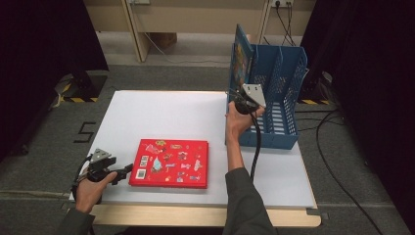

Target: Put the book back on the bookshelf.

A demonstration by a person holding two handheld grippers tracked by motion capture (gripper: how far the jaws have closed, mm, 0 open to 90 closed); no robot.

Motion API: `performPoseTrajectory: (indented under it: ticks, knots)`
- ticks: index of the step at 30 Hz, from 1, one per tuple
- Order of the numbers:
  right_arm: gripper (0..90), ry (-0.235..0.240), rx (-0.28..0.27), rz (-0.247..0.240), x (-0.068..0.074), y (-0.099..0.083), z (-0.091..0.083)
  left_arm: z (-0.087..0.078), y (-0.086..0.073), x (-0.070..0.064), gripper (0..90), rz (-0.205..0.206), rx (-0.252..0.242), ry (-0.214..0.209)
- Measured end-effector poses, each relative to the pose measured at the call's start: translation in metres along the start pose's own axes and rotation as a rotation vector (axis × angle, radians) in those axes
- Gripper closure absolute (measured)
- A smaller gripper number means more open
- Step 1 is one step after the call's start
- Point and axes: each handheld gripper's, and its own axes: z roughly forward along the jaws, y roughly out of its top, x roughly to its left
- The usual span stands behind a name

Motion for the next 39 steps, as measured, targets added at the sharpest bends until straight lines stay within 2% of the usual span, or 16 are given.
performPoseTrajectory:
  ticks: [3,9,11,15,18,21,23,25,30,31,32,36,39]
  knots:
    - [79.9,-0.001,0.01,0.002,0.002,-0.003,0.0,0.0,0.0,0.0,22.2,0.002,0.0,0.0]
    - [78.8,0.009,0.041,-0.025,0.004,-0.015,-0.001,0.0,0.0,0.0,22.2,0.001,0.001,0.001]
    - [78.5,0.013,0.06,-0.016,0.003,-0.021,-0.003,0.0,0.0,0.0,22.2,0.002,0.0,0.004]
    - [77.9,0.024,0.08,-0.022,0.001,-0.024,-0.005,0.0,0.0,0.0,22.1,-0.002,-0.002,0.002]
    - [77.2,0.027,0.103,-0.006,0.0,-0.026,-0.008,0.0,0.0,-0.001,22.1,0.0,-0.003,0.003]
    - [76.2,0.038,0.121,-0.027,-0.001,-0.027,-0.012,0.0,0.0,0.0,22.0,-0.003,-0.004,0.003]
    - [74.5,0.049,0.142,-0.047,-0.001,-0.028,-0.016,0.0,0.0,0.0,22.0,-0.004,-0.005,0.004]
    - [74.0,0.061,0.153,-0.088,0.0,-0.029,-0.021,0.0,0.0,0.0,22.0,-0.004,-0.004,0.004]
    - [68.2,0.122,0.173,-0.057,-0.002,-0.026,-0.035,0.0,0.0,0.0,22.0,-0.006,-0.007,0.008]
    - [67.2,0.144,0.181,-0.065,-0.002,-0.024,-0.04,0.0,0.0,0.0,22.0,-0.008,-0.007,0.01]
    - [67.2,0.144,0.181,-0.065,-0.002,-0.024,-0.04,0.0,0.0,0.001,22.0,-0.009,-0.006,0.01]
    - [66.3,0.165,0.208,-0.134,-0.002,-0.024,-0.049,0.0,-0.001,0.001,22.0,-0.008,-0.005,0.011]
    - [67.5,0.184,0.228,-0.128,-0.003,-0.028,-0.053,0.0,0.0,0.0,21.9,-0.008,-0.005,0.012]
